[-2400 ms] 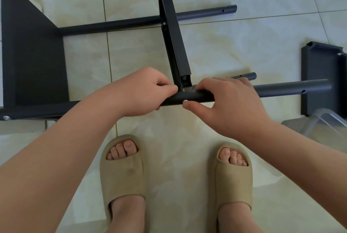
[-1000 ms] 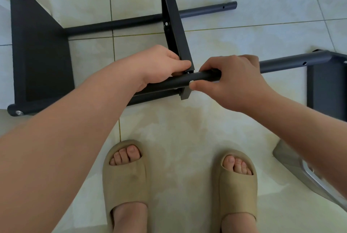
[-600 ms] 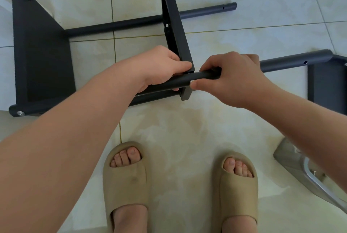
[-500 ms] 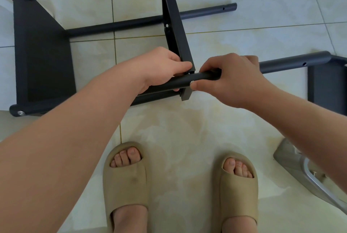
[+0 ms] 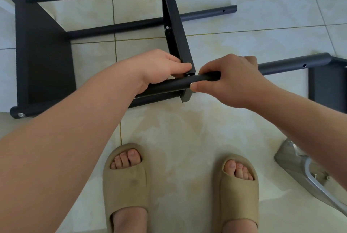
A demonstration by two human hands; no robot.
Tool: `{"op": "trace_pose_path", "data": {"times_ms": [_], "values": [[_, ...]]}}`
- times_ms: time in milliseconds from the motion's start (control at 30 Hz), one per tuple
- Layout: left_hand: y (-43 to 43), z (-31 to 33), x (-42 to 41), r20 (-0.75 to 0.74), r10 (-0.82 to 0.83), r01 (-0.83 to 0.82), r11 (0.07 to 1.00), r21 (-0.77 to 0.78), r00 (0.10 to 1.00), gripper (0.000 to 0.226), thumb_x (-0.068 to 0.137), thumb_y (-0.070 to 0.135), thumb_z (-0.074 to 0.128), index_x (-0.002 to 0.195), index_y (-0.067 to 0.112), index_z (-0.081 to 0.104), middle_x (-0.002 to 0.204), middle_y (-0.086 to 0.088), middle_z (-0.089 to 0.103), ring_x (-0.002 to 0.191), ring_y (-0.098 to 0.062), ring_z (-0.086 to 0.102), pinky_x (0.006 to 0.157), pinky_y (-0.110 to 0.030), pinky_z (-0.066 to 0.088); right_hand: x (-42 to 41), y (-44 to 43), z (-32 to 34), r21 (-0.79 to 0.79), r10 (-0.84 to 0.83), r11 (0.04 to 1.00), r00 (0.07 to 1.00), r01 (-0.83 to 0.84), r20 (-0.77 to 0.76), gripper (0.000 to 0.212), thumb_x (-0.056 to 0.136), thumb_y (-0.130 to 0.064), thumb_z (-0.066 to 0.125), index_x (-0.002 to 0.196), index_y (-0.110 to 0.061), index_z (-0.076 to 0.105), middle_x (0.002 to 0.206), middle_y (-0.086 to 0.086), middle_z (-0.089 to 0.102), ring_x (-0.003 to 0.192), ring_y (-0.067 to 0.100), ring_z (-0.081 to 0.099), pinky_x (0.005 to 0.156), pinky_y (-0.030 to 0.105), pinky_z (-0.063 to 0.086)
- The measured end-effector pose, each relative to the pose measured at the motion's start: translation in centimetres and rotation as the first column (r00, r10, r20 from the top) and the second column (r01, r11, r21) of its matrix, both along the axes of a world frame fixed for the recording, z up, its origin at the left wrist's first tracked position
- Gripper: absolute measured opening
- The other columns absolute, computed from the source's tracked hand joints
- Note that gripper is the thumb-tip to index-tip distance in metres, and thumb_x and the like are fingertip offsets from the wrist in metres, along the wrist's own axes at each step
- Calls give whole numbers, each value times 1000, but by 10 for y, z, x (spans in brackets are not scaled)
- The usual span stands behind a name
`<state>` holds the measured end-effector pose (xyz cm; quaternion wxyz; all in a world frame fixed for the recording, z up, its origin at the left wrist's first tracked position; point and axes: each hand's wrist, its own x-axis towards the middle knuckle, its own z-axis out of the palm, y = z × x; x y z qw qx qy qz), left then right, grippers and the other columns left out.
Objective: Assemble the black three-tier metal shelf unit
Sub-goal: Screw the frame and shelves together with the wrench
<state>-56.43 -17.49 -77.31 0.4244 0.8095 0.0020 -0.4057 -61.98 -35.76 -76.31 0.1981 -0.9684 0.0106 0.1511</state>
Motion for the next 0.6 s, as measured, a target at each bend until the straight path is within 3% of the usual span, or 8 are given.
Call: {"op": "trace_pose_path", "data": {"times_ms": [333, 500, 600], "values": [[0, -3, 4, -33, 14, -15, 1000, -8, 999, 25, 90, 47, 68, 91, 25, 79, 92, 7, 77, 88, -16, 65, 101, -39, 50, 3, 0, 3, -1, 21, 1000, 999, -21, -34, 30, 89, -60, 60, 91, -33, 72, 62, -7, 56, 81, 15, 55, 106, 43, 28], [1, -1, 4, -51, 19, -20, 999, -28, 999, 22, 92, 43, 67, 88, 23, 77, 82, 10, 77, 68, -6, 64, 75, -25, 49, 3, 0, 2, -13, 33, 999, 999, -34, -32, 31, 90, -61, 58, 91, -33, 71, 63, -7, 57, 79, 12, 54, 105, 43, 29], [0, -1, 4, -57, 33, -35, 999, -31, 998, 21, 92, 42, 67, 86, 24, 75, 77, 11, 76, 63, -5, 62, 68, -22, 46, 3, 0, 3, -14, 35, 999, 999, -35, -34, 31, 90, -61, 57, 90, -33, 71, 63, -6, 57, 78, 12, 54, 106, 43, 29]]}}
